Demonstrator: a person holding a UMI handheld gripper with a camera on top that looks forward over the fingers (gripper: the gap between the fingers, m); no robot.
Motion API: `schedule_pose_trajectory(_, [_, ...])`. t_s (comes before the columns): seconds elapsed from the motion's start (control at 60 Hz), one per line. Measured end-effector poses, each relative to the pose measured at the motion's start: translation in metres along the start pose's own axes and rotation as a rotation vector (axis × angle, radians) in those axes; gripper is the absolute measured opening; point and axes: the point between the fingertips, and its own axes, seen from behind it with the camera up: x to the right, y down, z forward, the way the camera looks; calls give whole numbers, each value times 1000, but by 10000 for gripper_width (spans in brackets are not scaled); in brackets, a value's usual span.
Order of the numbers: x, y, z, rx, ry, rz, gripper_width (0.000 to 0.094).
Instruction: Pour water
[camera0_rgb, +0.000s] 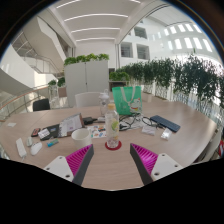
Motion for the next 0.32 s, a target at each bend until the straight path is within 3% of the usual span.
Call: schedule_pose_trajectory(0.317, [-48, -19, -147, -18, 75, -37, 830])
